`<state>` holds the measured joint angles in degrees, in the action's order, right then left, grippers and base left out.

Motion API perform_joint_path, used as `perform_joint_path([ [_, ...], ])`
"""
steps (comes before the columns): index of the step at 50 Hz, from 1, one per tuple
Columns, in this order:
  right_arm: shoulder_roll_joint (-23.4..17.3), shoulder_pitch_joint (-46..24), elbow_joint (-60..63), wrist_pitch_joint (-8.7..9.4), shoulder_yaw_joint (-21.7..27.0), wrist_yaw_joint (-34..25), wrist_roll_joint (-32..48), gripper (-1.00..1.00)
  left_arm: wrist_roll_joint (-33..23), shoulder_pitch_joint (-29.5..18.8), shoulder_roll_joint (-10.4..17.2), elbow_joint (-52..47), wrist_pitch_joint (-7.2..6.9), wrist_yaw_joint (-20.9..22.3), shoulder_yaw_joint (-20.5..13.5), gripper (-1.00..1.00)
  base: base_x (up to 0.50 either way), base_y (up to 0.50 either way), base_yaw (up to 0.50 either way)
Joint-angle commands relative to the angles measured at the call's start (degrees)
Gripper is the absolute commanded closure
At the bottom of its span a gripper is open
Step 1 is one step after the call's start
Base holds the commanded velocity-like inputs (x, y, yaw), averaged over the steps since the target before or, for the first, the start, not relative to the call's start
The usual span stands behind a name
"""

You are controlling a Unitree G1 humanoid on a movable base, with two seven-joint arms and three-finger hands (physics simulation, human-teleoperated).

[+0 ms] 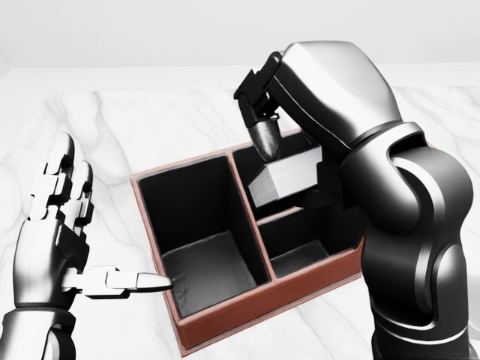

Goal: Pick up the book and place it in the front compartment of the caddy.

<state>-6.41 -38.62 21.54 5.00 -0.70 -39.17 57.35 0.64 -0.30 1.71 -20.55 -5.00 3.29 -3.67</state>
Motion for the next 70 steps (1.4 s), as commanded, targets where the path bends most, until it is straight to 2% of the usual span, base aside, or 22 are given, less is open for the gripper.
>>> perform_joint_path([
  [1, -0.2, -2.0, -3.1, 0.00, 0.2, 2.6, -0.4, 1.00, 0.0, 0.1, 0.0, -0.2, 0.00, 0.0, 0.0, -1.00, 0.00, 0.00, 0.00],
  [58, -1.4, -13.0, -32.0, 0.00, -0.2, 15.9, -3.2, 1.00, 0.2, -0.8, 0.2, 1.2, 0.00, -0.7, -0.5, -1.00, 0.00, 0.00, 0.00],
  [70, -1.9, -14.8, -34.9, 0.00, 0.0, 16.9, -3.4, 1.00, 0.2, -0.9, 0.3, 1.3, 0.00, -0.7, -0.6, -1.00, 0.00, 0.00, 0.00],
])
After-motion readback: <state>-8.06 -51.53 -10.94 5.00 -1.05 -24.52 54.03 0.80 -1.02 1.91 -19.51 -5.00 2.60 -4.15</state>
